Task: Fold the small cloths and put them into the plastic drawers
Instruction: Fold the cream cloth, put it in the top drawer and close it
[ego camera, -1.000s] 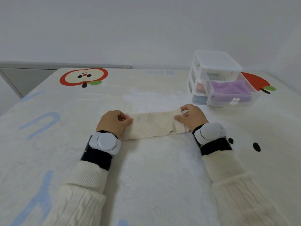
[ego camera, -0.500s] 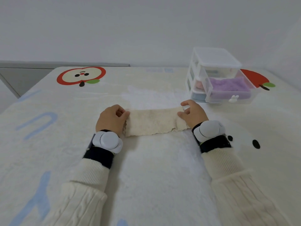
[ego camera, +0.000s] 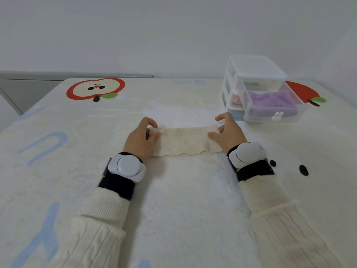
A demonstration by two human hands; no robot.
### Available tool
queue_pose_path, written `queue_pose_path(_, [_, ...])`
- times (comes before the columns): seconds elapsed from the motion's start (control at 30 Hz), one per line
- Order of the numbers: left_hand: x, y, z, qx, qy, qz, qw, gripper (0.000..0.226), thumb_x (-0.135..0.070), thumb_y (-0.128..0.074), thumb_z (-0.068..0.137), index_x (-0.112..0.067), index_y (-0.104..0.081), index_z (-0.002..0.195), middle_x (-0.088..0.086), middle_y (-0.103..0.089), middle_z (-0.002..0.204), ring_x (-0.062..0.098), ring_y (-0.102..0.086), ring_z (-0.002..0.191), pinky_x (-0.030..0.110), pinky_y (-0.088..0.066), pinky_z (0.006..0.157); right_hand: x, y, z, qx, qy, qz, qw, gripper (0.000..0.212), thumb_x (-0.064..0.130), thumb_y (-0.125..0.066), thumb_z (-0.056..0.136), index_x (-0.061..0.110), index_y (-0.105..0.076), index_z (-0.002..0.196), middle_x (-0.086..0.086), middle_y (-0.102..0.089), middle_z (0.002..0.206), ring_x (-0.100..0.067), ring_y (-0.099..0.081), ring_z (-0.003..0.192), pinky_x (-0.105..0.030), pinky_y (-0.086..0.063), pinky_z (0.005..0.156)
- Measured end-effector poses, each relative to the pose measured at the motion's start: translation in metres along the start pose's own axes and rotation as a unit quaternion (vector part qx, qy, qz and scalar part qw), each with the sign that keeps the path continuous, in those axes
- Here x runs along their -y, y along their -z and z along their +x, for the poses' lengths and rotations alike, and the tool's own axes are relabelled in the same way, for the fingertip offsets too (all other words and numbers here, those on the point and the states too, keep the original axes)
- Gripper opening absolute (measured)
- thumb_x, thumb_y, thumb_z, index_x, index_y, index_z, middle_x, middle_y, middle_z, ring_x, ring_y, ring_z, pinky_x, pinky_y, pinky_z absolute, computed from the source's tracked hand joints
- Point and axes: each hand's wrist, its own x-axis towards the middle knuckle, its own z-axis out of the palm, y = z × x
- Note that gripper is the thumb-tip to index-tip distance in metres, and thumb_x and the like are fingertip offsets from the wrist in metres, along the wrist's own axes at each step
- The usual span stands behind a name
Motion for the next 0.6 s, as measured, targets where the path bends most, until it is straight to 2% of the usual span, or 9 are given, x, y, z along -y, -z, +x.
queue_pose_path(0.07, [0.001,0.002,0.001,-0.002,0.005,-0.027,1.0,0.007,-0.023,-0.054,0.091,-0.019,-0.058,0.095,-0.004,-0.055,0.078,0.018,-0.051,0.071,0.02,-0.039,0.058,0.004,0.0,-0.002,-0.008,0.017,0.013,1.0,0.043,0.013,-0.063,0.083,0.013,-0.041,0.121,0.0,-0.049,0.09,-0.02,-0.052,0.086,-0.03,-0.041,0.077])
queue_pose_path(0.13, [0.002,0.003,0.002,0.013,0.008,-0.039,0.999,0.007,-0.025,-0.059,0.088,-0.023,-0.065,0.092,-0.004,-0.061,0.094,0.017,-0.055,0.077,0.017,-0.041,0.064,0.009,-0.001,-0.004,-0.015,0.04,0.025,0.999,0.039,0.011,-0.063,0.083,0.014,-0.044,0.116,0.0,-0.051,0.092,-0.02,-0.052,0.085,-0.028,-0.039,0.074])
queue_pose_path(0.23, [0.001,0.003,-0.001,0.044,0.021,-0.045,0.998,0.02,-0.025,-0.067,0.083,-0.026,-0.067,0.103,-0.003,-0.061,0.107,0.016,-0.058,0.077,0.021,-0.045,0.071,0.018,-0.003,-0.009,-0.029,0.082,0.029,0.996,0.032,0.013,-0.063,0.082,0.019,-0.049,0.11,0.001,-0.059,0.096,-0.018,-0.055,0.076,-0.032,-0.047,0.075])
queue_pose_path(0.33, [-0.002,0.005,-0.003,0.05,0.037,-0.076,0.995,0.033,-0.019,-0.068,0.082,-0.022,-0.064,0.115,-0.003,-0.06,0.108,0.008,-0.06,0.071,0.018,-0.05,0.069,0.028,-0.01,-0.015,-0.029,0.115,0.065,0.991,0.027,0.018,-0.065,0.082,0.02,-0.053,0.107,0.005,-0.064,0.092,-0.009,-0.054,0.065,-0.025,-0.047,0.068])
queue_pose_path(0.47, [-0.007,0.007,-0.005,0.045,0.045,-0.117,0.991,0.04,-0.015,-0.069,0.082,-0.018,-0.062,0.121,-0.003,-0.059,0.11,0.008,-0.058,0.073,0.018,-0.05,0.071,0.039,-0.027,-0.022,0.034,0.127,0.068,0.989,0.033,0.029,-0.068,0.083,0.021,-0.053,0.112,0.003,-0.068,0.094,-0.016,-0.063,0.067,-0.028,-0.054,0.065])
queue_pose_path(0.53, [-0.01,0.006,-0.006,0.049,0.045,-0.13,0.989,0.042,-0.013,-0.069,0.082,-0.016,-0.06,0.123,-0.001,-0.059,0.115,0.015,-0.061,0.08,0.024,-0.053,0.077,0.037,-0.034,-0.022,0.069,0.125,0.071,0.987,0.025,0.027,-0.062,0.088,0.019,-0.057,0.11,0.0,-0.068,0.094,-0.018,-0.068,0.065,-0.03,-0.057,0.064])
queue_pose_path(0.6, [-0.011,0.007,-0.006,0.052,0.048,-0.138,0.988,0.044,-0.013,-0.069,0.082,-0.016,-0.059,0.125,0.002,-0.06,0.119,0.022,-0.063,0.088,0.033,-0.054,0.085,0.033,-0.036,-0.018,0.068,0.139,0.068,0.986,0.015,0.015,-0.055,0.09,0.015,-0.064,0.102,-0.002,-0.07,0.092,-0.016,-0.069,0.067,-0.027,-0.055,0.067])
